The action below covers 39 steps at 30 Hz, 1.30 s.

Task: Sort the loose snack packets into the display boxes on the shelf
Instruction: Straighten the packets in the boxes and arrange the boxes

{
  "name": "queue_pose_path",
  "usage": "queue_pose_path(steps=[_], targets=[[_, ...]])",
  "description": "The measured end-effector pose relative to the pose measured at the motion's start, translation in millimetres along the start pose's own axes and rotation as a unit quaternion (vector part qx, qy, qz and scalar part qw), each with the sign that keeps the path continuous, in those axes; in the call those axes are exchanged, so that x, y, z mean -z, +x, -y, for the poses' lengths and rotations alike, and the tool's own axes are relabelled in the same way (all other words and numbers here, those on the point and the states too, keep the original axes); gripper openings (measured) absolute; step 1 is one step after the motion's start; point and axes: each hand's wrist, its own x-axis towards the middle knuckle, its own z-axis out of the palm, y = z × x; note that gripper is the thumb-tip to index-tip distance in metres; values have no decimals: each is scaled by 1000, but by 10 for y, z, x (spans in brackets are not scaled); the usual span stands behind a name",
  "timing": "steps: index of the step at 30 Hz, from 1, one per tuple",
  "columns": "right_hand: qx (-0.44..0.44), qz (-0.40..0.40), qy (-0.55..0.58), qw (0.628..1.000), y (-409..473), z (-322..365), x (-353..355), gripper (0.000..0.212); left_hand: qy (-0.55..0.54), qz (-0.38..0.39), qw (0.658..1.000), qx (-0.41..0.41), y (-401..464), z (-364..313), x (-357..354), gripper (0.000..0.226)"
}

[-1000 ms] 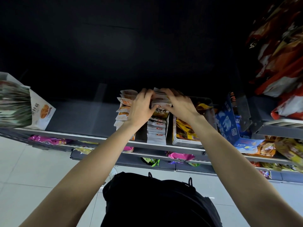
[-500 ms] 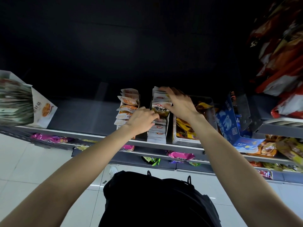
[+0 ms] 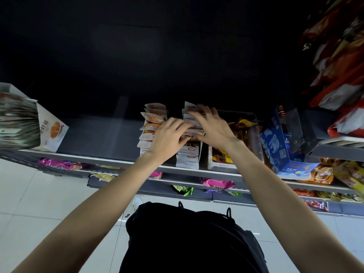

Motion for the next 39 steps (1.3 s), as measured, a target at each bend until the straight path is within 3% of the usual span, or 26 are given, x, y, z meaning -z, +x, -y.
queue_pose_path(steps=[2,3,6,8,12,18,23,28,33,39], targets=[[-5,-4,-2,1000,-11,-1,-28,75,-1,-28,998,-60,-165,8,-14,31],[-6,-7,-3,1000,-20,1,-27,74,0,-7,996,-91,-228,3,-20,33],[-9,-12,-7,1000,-17,13,-9,73,35,164,982,-89,-257,-13,-55,46],[-10,-9,-7,1000,-7,6,-4,73,61,223,970,-77,-173,-16,-59,50],[-16,-5,4,1000,7,-29,1,74,24,254,964,-77,-40,3,-6,42],[-18,-7,8,1000,26,-16,8,74,179,304,929,-107,-13,-31,-27,50],[-15,-2,7,1000,22,-5,14,75,179,328,923,-89,17,-136,-67,33],[-8,12,34,999,-8,-30,25,75,129,294,946,-46,14,-74,-51,28],[-5,73,91,993,-48,-87,86,94,2,91,994,-54,69,34,10,7],[4,31,26,999,-38,-30,33,87,-18,-13,993,-117,-97,11,14,21]])
